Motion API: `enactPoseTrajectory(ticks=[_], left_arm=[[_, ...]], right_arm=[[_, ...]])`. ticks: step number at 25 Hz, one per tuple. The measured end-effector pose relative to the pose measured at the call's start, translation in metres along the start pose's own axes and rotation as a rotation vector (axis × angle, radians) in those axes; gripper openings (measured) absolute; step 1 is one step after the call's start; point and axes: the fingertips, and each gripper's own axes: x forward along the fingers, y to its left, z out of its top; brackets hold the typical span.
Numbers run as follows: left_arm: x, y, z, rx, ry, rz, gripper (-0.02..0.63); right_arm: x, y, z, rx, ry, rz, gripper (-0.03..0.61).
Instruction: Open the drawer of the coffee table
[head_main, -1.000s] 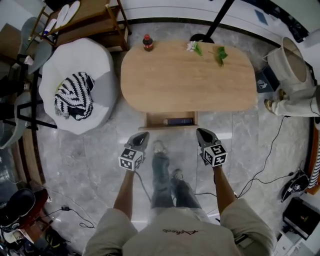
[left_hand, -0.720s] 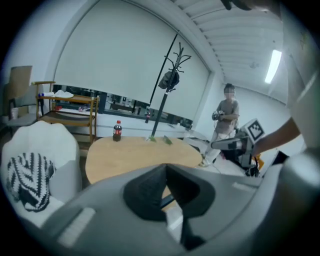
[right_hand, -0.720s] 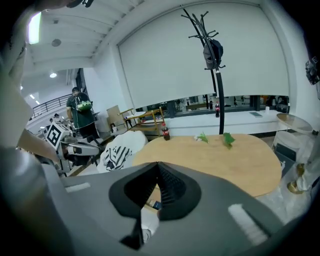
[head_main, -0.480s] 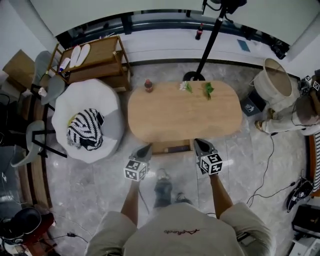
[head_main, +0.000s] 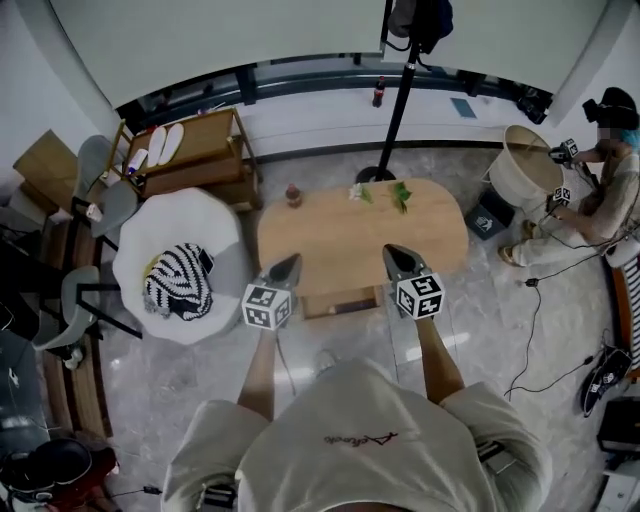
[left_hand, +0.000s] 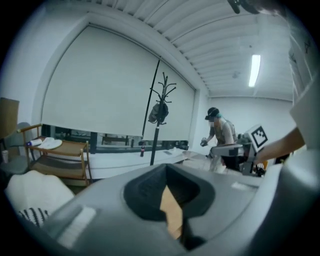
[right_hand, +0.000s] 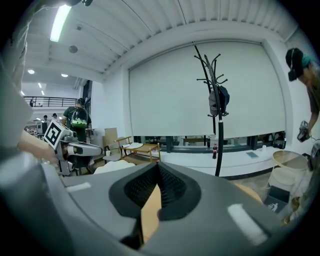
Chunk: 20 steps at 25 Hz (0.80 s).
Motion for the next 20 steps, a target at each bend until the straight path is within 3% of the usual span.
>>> enactPoseTrajectory(ticks=[5, 20], left_arm=[[-0.001, 0.001, 0.046, 0.053, -0.048, -0.008, 0.0], [0.009, -0.012, 0.089, 0.083, -0.085, 0.013, 0.0]], right_arm=[[-0.003, -0.003, 0.042, -0.025, -0.068, -0.026, 0.005], [-0.005, 0.004, 0.075, -0.063, -0.11, 0.022, 0.003]])
